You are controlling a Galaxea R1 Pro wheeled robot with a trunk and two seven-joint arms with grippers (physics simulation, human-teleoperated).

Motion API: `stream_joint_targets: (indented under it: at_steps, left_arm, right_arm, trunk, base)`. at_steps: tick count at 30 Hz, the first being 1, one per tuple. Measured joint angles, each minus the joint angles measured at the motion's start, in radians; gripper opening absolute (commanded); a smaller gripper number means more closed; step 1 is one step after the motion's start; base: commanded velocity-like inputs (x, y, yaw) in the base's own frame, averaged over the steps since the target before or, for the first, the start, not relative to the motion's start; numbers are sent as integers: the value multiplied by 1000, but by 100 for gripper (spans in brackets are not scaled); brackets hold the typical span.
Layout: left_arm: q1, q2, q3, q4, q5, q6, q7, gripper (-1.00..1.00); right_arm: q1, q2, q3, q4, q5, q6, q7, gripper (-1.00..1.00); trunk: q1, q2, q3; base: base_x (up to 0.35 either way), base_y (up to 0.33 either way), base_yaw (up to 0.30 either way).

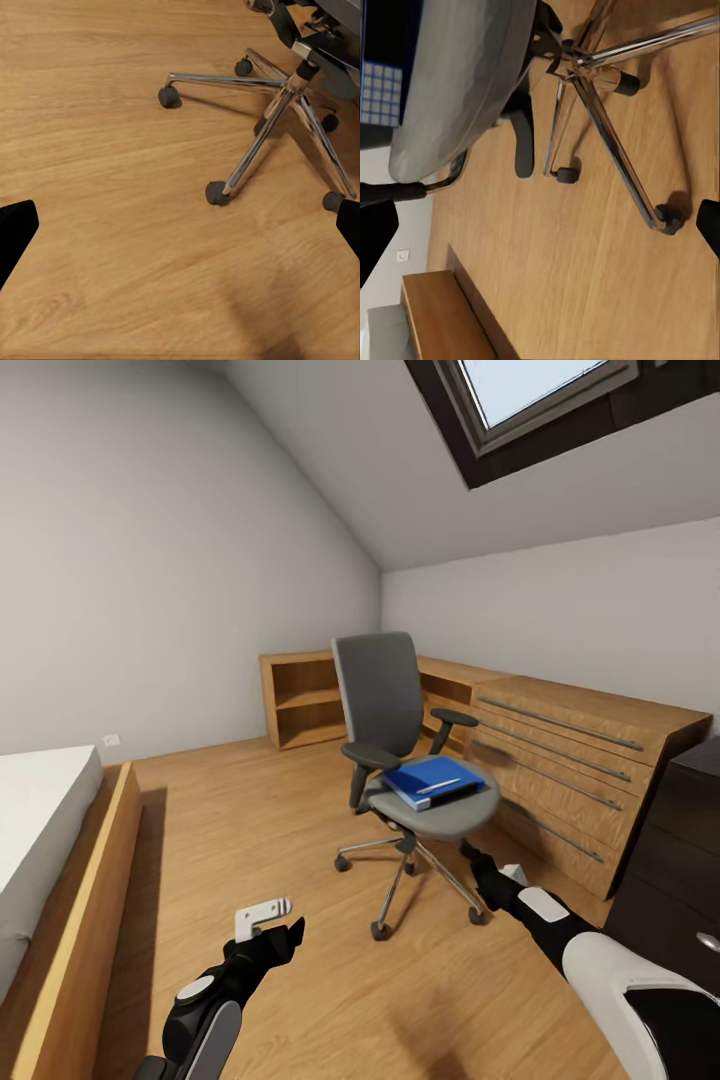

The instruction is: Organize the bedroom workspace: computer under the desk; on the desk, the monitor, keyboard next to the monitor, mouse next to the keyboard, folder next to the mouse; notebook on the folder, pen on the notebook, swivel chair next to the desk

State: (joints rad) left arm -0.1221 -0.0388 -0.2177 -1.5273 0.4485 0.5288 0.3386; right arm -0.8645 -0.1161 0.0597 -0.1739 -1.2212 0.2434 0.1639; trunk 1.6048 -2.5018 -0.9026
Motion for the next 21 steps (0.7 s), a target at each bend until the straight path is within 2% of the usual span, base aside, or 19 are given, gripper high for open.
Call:
stream_joint_targets:
  at_steps: [6, 11, 12, 14, 15, 19, 20, 21]
  left_arm:
    - [0, 0, 1, 0, -1, 0, 0, 100]
    - [0, -2, -1, 0, -2, 2, 1, 100]
    - [0, -2, -1, 1, -1, 3, 1, 100]
    - [0, -3, -2, 2, -1, 3, 1, 100]
    - [0, -3, -3, 6, 0, 4, 2, 100]
    - [0, -4, -3, 42, 1, 1, 5, 100]
    - [0, -4, -3, 78, 1, 0, 5, 100]
    - [0, -4, -3, 98, 1, -1, 5, 100]
  right_arm:
    - [0, 30, 2, 10, 6, -134, -36, 100]
    - [1, 45, 13, 27, 65, -207, -46, 100]
    - [2, 48, 20, 42, 106, -232, -48, 100]
    - [2, 50, 26, 62, 160, -261, -51, 100]
    - [2, 54, 31, 85, 215, -297, -53, 100]
    - [3, 72, 35, 141, 327, -385, -56, 100]
    - [5, 81, 35, 160, 369, -432, -61, 100]
    - [9, 84, 35, 167, 388, -455, -67, 100]
  trunk:
    - [-2, 1, 19]
    - [-5, 2, 39]
    - [-8, 9, 42]
    - [-16, 23, 48]
    - [-20, 30, 51]
    - [-35, 58, 64]
    - [-39, 65, 67]
    - [-43, 72, 70]
  base:
    - [-11, 0, 0]
    - [-3, 0, 0]
    - [-1, 0, 0]
    - [0, 0, 0]
    - [0, 0, 0]
    - [0, 0, 0]
    - [0, 0, 0]
    - [0, 0, 0]
